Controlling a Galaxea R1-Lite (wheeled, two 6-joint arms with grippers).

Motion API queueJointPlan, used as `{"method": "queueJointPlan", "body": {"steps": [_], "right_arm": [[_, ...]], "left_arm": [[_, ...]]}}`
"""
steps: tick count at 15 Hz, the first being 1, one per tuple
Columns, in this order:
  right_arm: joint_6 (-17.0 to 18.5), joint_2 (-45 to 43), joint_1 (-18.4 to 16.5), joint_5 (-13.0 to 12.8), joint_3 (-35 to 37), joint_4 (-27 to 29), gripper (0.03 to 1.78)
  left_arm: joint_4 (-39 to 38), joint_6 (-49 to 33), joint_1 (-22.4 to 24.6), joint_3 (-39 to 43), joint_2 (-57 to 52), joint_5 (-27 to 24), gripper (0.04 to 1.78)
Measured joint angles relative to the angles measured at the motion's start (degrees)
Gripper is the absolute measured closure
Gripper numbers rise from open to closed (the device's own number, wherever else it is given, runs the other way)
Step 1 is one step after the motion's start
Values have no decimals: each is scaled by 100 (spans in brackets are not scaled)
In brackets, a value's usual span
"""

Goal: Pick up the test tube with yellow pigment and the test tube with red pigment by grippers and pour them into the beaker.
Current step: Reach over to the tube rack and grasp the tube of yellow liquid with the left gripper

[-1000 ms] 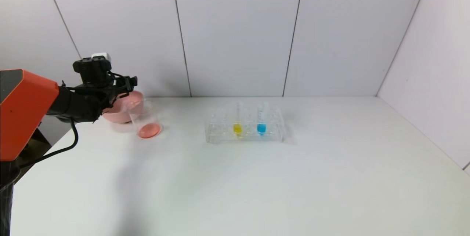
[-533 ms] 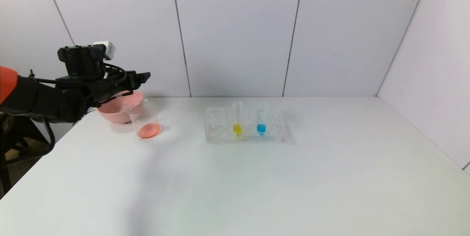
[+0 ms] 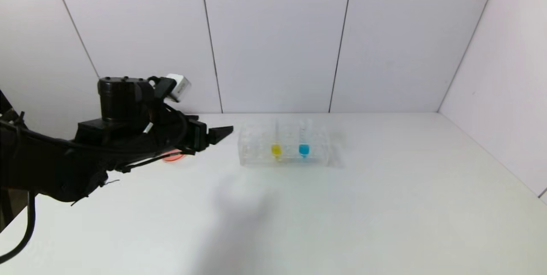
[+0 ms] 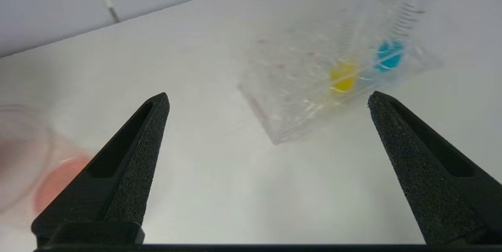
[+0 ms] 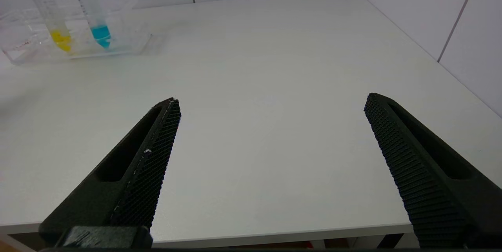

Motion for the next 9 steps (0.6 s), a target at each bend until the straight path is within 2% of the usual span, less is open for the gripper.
{"method": "queueJointPlan", "body": {"steps": [3, 5, 9], "right_arm": [[-2, 0, 0, 0, 0, 0, 10], [0, 0, 0, 0, 0, 0, 10], [-2, 0, 0, 0, 0, 0, 10]], "left_arm": [[-249, -62, -1119, 118, 171, 1175, 6], [-439, -335, -1751, -66, 529, 2182, 6], [-731, -722, -2492, -951, 1478, 4200, 6]]}}
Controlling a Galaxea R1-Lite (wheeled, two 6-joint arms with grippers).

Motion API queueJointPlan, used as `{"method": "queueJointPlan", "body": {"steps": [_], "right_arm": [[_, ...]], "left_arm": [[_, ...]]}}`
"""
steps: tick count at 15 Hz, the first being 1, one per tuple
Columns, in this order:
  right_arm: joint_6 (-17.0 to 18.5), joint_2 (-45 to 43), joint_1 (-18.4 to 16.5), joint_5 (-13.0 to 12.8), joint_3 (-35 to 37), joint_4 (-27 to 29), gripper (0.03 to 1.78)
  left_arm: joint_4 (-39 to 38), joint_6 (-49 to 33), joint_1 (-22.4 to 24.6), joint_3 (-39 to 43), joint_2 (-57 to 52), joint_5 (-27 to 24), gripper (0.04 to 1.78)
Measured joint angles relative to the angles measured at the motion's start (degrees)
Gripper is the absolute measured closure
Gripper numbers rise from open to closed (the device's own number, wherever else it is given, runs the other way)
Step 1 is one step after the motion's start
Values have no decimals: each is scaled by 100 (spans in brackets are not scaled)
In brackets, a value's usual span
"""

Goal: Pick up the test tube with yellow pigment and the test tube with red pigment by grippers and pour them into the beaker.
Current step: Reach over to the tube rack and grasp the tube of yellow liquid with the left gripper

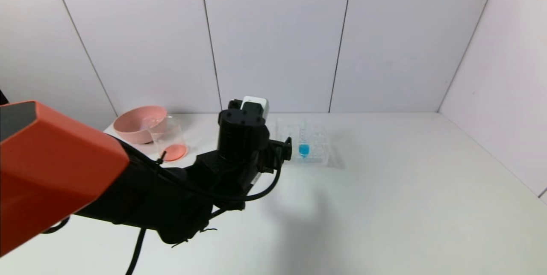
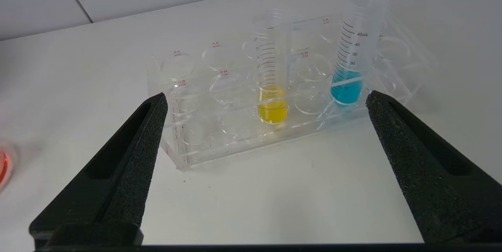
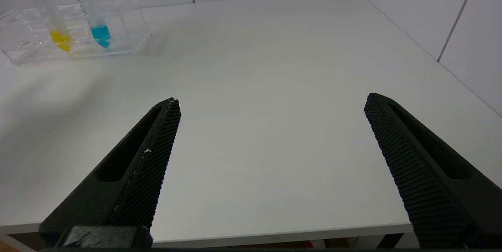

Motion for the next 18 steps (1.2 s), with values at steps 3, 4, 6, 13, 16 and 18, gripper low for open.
{"method": "queueJointPlan", "body": {"steps": [3, 4, 6, 13, 16, 18], "right_arm": [[2, 0, 0, 0, 0, 0, 10], [2, 0, 0, 0, 0, 0, 10], [0, 0, 0, 0, 0, 0, 10], [2, 0, 0, 0, 0, 0, 10], [0, 0, 0, 0, 0, 0, 10], [2, 0, 0, 0, 0, 0, 10]], "left_arm": [[-16, -176, -284, -502, 585, 1046, 6], [-16, -247, -325, -623, 730, 1269, 6], [-16, -301, -355, -772, 912, 1365, 6], [9, -308, -138, -1591, 1447, 1343, 6], [87, -267, 61, -1877, 1640, 1291, 6], [15, -276, 135, -1958, 1735, 1079, 6]]}}
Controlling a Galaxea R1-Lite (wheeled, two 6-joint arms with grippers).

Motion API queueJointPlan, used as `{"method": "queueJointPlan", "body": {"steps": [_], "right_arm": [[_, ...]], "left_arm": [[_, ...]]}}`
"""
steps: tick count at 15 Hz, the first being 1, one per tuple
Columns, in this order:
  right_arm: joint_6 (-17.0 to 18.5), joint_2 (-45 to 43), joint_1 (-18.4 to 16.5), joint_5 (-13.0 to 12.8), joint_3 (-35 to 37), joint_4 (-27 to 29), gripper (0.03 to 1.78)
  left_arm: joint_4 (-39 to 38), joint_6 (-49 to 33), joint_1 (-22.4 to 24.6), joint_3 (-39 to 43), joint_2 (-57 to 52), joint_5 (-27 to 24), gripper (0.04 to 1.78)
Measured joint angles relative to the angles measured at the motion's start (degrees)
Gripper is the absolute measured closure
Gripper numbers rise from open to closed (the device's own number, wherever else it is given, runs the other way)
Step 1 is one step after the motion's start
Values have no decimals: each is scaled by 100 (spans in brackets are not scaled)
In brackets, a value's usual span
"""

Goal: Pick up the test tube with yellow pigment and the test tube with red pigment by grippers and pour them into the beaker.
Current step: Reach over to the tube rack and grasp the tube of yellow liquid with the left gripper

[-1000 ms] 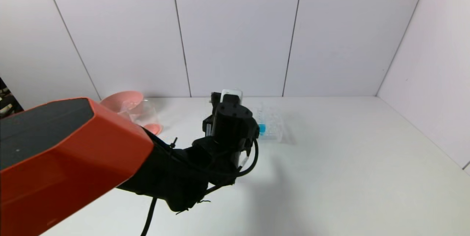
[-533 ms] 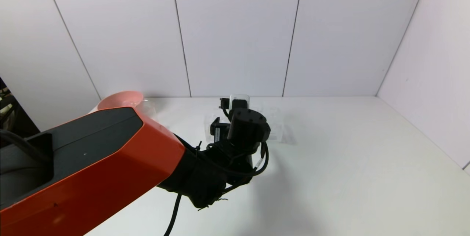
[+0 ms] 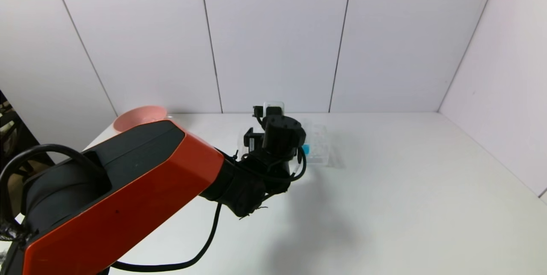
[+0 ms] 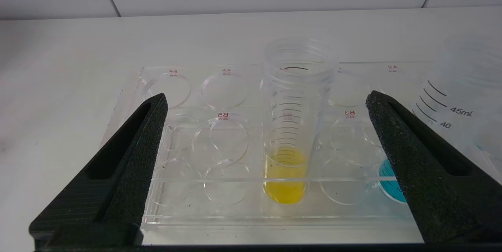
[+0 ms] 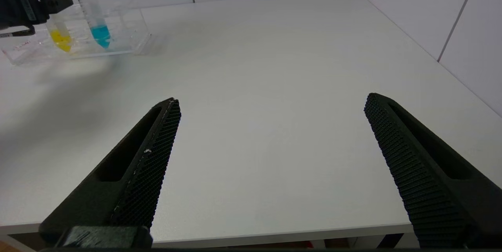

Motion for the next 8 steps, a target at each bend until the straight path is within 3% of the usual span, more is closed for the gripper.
{"method": "queueJointPlan", "body": {"steps": [8], "right_arm": [[-2, 0, 0, 0, 0, 0, 10]], "left_arm": [[33, 11, 107, -413, 228, -63, 6]]}}
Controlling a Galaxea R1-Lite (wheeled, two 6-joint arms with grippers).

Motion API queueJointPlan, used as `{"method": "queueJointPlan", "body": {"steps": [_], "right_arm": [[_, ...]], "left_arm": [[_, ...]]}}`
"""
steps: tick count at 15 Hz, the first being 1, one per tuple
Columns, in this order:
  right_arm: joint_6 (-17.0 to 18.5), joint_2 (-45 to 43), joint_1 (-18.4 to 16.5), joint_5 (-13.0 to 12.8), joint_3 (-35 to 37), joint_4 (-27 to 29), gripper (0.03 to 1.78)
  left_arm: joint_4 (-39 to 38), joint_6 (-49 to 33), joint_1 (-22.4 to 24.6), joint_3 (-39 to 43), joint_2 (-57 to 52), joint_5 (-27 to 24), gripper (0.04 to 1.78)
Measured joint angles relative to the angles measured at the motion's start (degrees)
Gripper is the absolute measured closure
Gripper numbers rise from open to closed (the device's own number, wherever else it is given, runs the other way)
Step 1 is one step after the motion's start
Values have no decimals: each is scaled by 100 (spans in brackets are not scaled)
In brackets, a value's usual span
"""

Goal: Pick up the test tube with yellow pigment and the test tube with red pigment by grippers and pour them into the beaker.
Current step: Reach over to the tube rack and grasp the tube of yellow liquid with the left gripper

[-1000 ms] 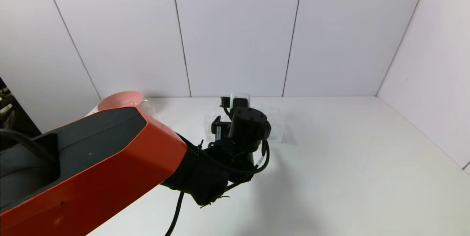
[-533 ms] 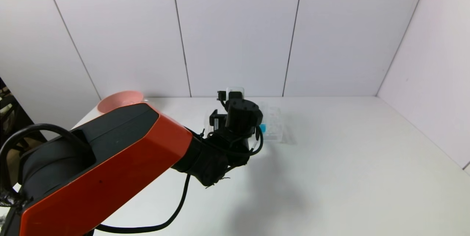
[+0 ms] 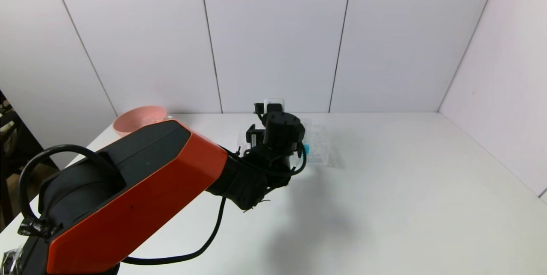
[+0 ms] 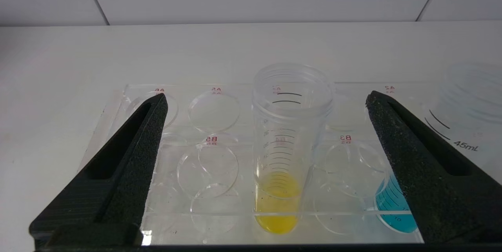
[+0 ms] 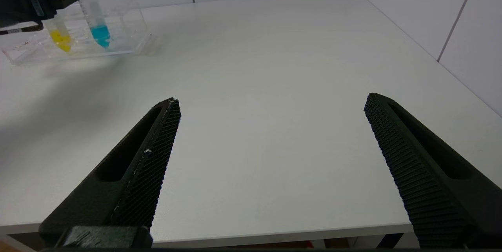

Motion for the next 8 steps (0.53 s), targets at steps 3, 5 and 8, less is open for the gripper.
{"method": "queueJointPlan", "body": {"steps": [3, 5, 8], "right_arm": [[0, 0, 0, 2, 0, 2, 10], [2, 0, 0, 2, 0, 2, 10], [2, 0, 0, 0, 0, 0, 10]], "left_arm": [[-59, 0, 13, -49, 57, -15, 6], [-52, 0, 13, -60, 77, -26, 12], [-61, 2, 9, -57, 100, -23, 44]]}}
